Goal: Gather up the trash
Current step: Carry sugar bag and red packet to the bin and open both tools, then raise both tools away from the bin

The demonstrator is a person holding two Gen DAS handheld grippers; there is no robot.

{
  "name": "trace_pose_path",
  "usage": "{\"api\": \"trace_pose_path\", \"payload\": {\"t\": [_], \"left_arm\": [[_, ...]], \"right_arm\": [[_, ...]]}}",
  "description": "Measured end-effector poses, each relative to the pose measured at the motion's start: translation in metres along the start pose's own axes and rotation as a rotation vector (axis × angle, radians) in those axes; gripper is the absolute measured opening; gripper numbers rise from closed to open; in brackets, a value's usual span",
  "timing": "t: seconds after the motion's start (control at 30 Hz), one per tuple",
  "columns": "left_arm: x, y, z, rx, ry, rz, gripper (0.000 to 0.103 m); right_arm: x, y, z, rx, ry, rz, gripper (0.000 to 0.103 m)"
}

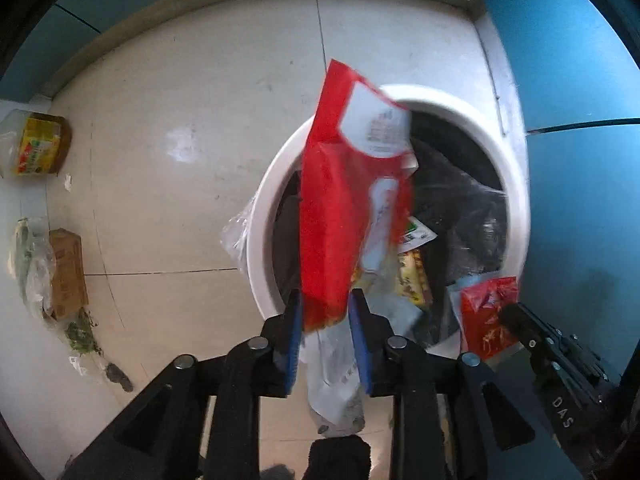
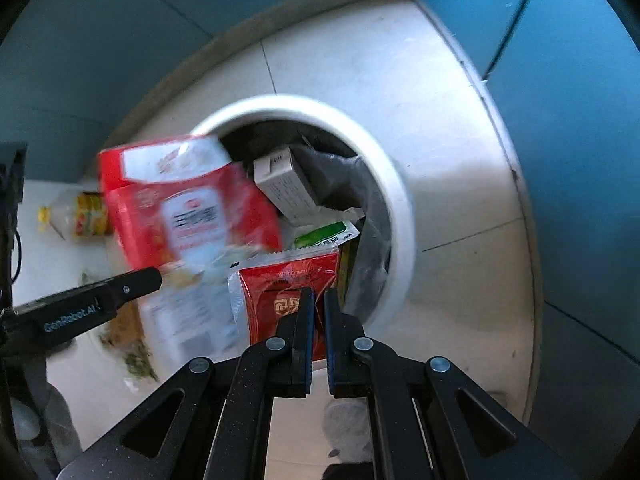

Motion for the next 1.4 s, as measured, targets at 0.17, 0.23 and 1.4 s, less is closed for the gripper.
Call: {"api": "trace_pose_path", "payload": {"t": [0.17, 0.23, 1.4], "left_arm": [[-0.017, 0.000, 0.006, -0.001, -0.006, -0.060, 0.103], [-0.032, -0.001, 0.009, -0.009, -0.020, -0.083, 0.103], [-0.587, 0.388, 0.022, -0.205, 0.033, -0.668, 0.103]], "right_arm": [[0.011, -0.006, 0.000, -0.003, 0.051, 0.005, 0.060], [-0.002, -0.007, 0.003, 0.000, 0.064, -0.013, 0.073], [-0.656, 0.276, 0.178, -0.421, 0.012, -0.426, 0.103]]}}
Point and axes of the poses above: each gripper's, at about its wrist camera, not at the fingertips, and x roughly the way its jaws point, z to its left, y to its underside, the point moved 10 cm from there along x, roughly the way its jaws point, and after that the axes turned 7 degrees about -y, right-handed, at the moved point
